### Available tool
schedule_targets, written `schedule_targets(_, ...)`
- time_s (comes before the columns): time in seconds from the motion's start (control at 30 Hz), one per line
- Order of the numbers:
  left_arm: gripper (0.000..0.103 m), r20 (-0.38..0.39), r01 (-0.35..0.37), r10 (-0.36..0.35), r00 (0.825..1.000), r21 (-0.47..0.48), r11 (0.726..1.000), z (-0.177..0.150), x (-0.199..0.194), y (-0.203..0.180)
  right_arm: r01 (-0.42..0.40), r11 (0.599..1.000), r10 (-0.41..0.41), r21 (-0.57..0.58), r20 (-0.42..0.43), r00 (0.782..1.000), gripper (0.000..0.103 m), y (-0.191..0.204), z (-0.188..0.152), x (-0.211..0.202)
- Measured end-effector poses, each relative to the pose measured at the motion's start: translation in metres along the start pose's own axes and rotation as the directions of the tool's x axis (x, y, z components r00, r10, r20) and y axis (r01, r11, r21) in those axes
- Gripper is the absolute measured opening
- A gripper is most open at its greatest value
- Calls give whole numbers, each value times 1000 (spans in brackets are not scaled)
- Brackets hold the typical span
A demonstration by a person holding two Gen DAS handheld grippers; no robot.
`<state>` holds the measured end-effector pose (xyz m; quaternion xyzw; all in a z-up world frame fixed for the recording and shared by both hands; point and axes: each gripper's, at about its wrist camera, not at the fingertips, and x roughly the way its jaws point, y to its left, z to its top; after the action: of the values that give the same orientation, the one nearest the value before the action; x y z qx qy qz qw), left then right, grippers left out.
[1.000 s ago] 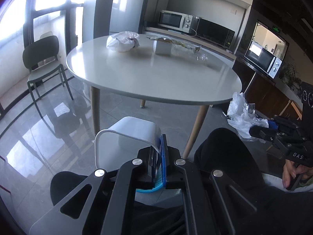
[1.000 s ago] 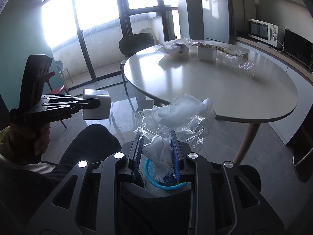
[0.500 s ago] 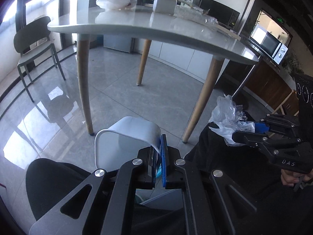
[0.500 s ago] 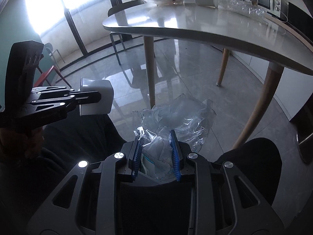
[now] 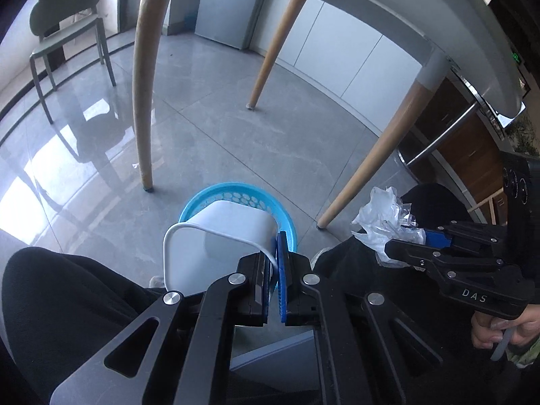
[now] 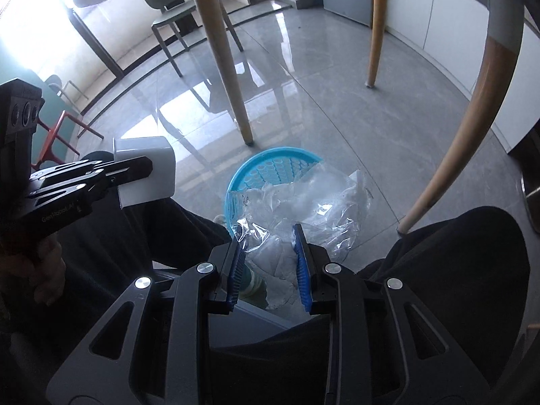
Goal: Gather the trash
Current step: 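Carry the cup and clear bag down over the blue wastebasket with both tools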
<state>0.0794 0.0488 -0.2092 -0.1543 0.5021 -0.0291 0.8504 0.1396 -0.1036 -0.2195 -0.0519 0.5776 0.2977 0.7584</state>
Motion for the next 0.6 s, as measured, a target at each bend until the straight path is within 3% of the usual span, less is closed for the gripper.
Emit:
schedule_targets(0.13,3,-23,0,-1,1000,-8,1000,3,10,-2,39,999,-39,0,-6,999,26,1,9,16)
schedule_targets(0.4,3,-67,-21,19,998,-27,999,12,43,6,49,998,-46,36,-86,995,26,0,25,56)
schedule_targets(0.6,3,-104,2,-9,995,-71,997,21,66,13,52,996,-42,74,-131,990,26,-8,31,84)
